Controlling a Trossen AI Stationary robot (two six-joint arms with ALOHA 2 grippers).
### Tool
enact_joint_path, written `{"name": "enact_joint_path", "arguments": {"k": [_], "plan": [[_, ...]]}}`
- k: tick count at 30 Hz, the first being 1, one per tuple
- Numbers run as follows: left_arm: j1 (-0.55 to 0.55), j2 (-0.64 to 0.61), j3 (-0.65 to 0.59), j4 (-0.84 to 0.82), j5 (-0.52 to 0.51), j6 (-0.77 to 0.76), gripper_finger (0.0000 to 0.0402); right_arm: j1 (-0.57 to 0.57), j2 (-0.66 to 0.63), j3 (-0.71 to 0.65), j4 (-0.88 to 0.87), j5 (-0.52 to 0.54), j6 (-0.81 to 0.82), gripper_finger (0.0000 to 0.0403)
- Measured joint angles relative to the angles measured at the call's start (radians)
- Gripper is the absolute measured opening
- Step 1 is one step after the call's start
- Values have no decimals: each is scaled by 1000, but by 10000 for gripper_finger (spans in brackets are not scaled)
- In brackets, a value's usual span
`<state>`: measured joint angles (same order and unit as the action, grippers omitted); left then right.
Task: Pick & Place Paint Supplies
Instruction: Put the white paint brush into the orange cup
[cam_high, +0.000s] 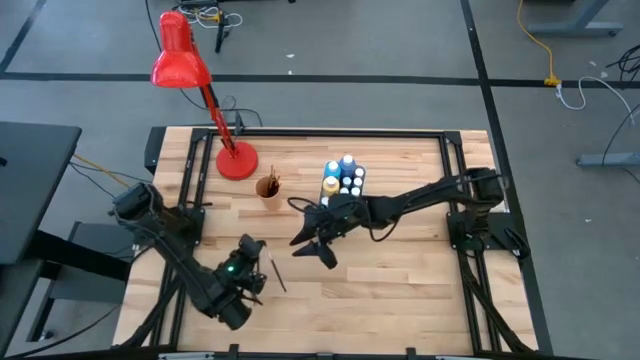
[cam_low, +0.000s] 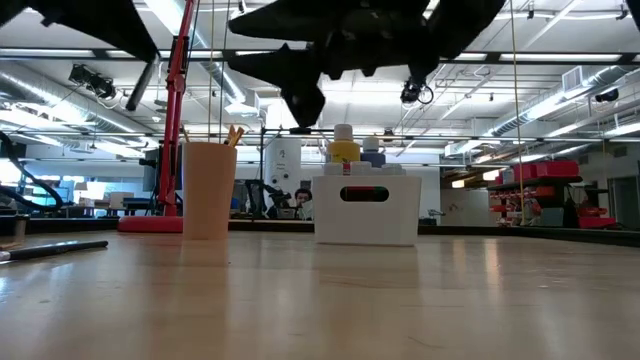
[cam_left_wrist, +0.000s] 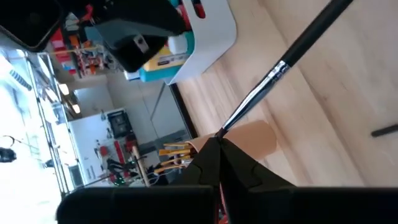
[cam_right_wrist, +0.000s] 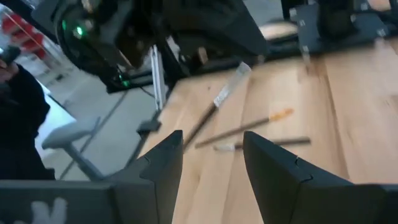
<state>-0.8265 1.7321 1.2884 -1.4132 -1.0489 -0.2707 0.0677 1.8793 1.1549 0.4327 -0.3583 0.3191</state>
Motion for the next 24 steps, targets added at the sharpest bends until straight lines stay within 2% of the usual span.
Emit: {"name": "enact_joint_path", "arguments": {"k": [6,17,24], "plan": [[57,0,0,88,-32,150,2,-3,59,1,184,-23,25,170],[139,0,0,331,-184,494,2,-10,75,1,178,-19,88,170],[187,0,0,410,-190,597,2,-12,74,1,181,-16,82,163]]}}
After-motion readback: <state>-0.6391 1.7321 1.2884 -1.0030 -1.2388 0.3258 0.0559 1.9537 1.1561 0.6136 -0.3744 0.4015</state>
